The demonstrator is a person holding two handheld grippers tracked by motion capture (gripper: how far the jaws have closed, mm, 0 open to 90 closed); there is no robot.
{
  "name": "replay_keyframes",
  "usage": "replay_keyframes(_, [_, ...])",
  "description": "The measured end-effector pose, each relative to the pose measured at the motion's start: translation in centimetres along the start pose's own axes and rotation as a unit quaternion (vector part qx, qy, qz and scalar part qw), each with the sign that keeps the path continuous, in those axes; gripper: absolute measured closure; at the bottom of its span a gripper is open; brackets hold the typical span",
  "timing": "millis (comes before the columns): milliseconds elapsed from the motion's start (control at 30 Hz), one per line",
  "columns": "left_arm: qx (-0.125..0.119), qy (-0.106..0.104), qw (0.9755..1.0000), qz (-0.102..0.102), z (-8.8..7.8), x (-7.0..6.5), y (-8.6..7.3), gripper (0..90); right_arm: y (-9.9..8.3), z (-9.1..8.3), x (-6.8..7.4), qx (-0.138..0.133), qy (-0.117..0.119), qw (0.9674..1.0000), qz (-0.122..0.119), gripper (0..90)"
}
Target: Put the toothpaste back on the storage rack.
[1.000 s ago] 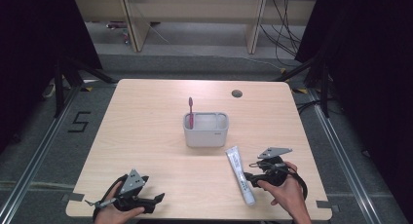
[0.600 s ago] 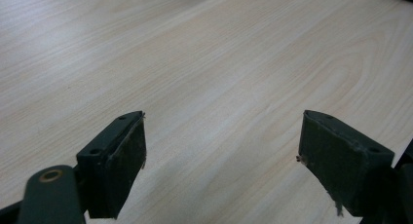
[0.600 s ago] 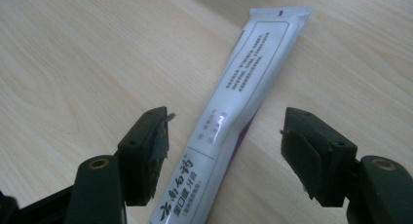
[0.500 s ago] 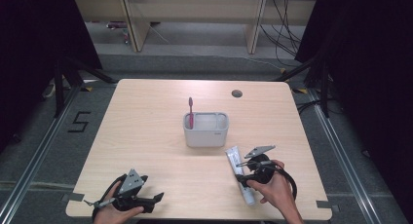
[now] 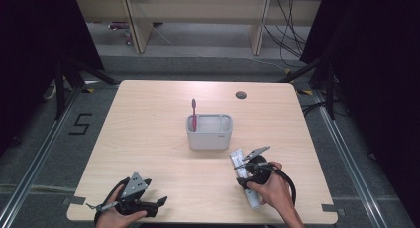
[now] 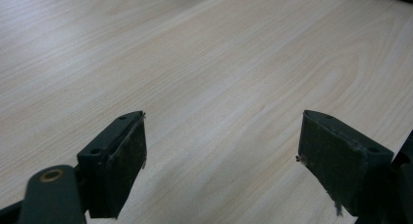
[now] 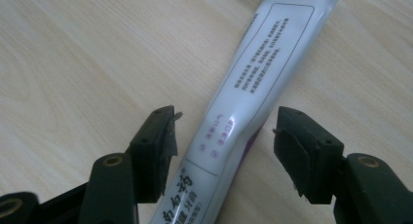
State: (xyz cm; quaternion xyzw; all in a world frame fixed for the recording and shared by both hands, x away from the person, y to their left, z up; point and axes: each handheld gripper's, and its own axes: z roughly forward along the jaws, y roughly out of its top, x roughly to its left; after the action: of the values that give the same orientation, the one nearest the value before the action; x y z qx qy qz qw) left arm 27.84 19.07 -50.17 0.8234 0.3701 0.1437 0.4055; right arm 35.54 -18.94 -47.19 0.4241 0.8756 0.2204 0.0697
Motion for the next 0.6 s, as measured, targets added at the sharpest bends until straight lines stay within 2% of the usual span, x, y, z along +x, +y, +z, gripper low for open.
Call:
replay_keyframes(67, [-0.005,0.0,1.0,-0.006,0.11,-0.09,-0.02,17.2,0.09,0.14,-0.13,0.002,0.002,1.0,-0.008,42.1])
replay_keyframes(100, [-0.004,0.0,1.0,-0.006,0.12,-0.09,-0.03,17.3,0.1,0.18,-0.06,0.008,-0.003,1.0,0.0,42.1])
replay_keyframes(133, [0.0,0.002,1.0,-0.001,0.05,-0.03,-0.03,17.2,0.15,0.29,-0.24,0.008,-0.003,0.9999,-0.012,42.1])
replay_keyframes(167, [-0.001,0.003,1.0,-0.002,0.04,-0.03,-0.02,17.3,0.16,0.35,-0.14,0.013,0.0,0.9999,-0.003,42.1])
replay_keyframes(200, [-0.008,0.003,0.9999,-0.01,0.11,-0.12,-0.02,17.3,0.19,0.43,-0.18,0.014,0.003,0.9999,-0.003,42.3])
replay_keyframes(300, [-0.008,0.002,0.9999,-0.01,0.09,-0.11,-0.03,17.3,0.25,0.52,-0.18,0.018,-0.002,0.9998,-0.005,44.3])
replay_keyframes(333, [-0.008,0.002,0.9999,-0.01,0.09,-0.11,-0.03,17.4,0.29,0.6,-0.23,0.019,0.005,0.9998,-0.009,44.9])
replay_keyframes(367, [-0.008,0.003,0.9999,-0.009,0.08,-0.11,-0.02,17.4,0.36,0.72,-0.47,0.015,0.0,0.9997,-0.02,45.5])
replay_keyframes(400, [-0.008,0.003,0.9999,-0.01,0.09,-0.12,-0.01,17.4,0.36,0.71,-0.35,0.021,0.0,0.9998,-0.007,46.0])
replay_keyframes(500, [-0.009,0.002,0.9999,-0.01,0.1,-0.12,-0.02,17.6,0.43,0.69,-0.33,0.024,0.002,0.9996,-0.013,47.7])
replay_keyframes(533, [-0.01,0.002,0.9999,-0.01,0.11,-0.12,-0.02,17.6,0.45,0.67,-0.41,0.02,0.001,0.9996,-0.022,49.4])
replay_keyframes(567, [-0.001,0.001,1.0,-0.002,-0.01,-0.01,0.01,17.6,0.45,0.6,-0.35,0.024,-0.002,0.9995,-0.019,50.7])
replay_keyframes(600, [-0.003,0.003,1.0,-0.002,0.02,-0.06,-0.01,17.7,0.49,0.69,-0.24,0.029,-0.002,0.9995,-0.013,51.9])
